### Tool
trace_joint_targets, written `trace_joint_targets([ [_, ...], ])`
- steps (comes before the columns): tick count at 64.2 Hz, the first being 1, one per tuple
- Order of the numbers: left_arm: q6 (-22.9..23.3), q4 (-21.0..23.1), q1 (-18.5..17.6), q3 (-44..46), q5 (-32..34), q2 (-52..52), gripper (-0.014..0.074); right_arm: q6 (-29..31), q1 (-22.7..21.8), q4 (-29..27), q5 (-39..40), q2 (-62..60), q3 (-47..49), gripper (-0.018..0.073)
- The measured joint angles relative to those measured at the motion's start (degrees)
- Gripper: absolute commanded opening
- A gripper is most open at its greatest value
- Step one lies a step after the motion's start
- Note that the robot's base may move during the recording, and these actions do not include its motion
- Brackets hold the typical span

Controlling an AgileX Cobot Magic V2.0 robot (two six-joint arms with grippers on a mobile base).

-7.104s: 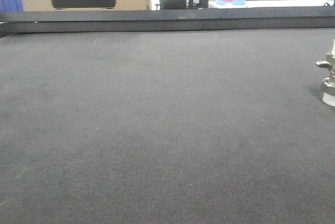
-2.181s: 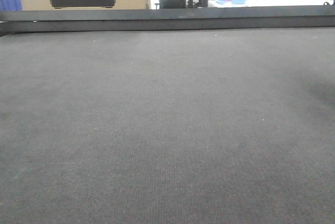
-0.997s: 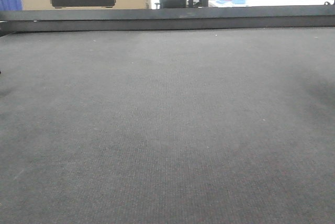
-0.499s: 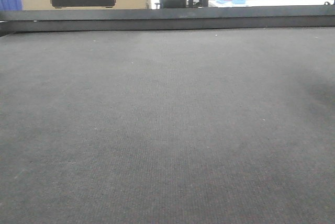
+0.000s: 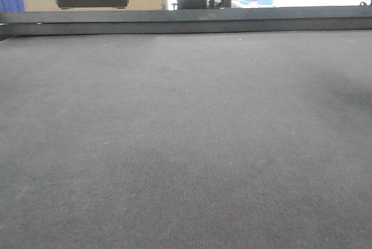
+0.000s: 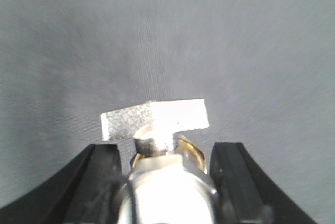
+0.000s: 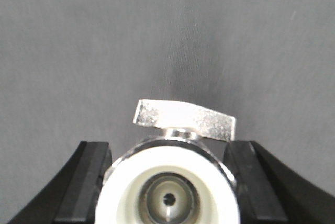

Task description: Place valve from conveyor to right shelf box

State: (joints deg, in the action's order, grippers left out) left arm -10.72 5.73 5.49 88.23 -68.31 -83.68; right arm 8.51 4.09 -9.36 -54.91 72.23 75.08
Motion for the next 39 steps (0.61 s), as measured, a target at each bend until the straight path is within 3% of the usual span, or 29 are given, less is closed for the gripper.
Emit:
trace_joint_targets([
  [20,0.4,-0.1,0.0,0.0,1.8,14.9,-0.0111,0.0,0.0,0.0,-2.6,-0.7,9.6,-0.0154],
  [39,0.4,-0.1,0.0,0.0,3.1,20.2,-0.0111,0.0,0.0,0.0,-2.9,-4.5,10.6,-0.0154],
])
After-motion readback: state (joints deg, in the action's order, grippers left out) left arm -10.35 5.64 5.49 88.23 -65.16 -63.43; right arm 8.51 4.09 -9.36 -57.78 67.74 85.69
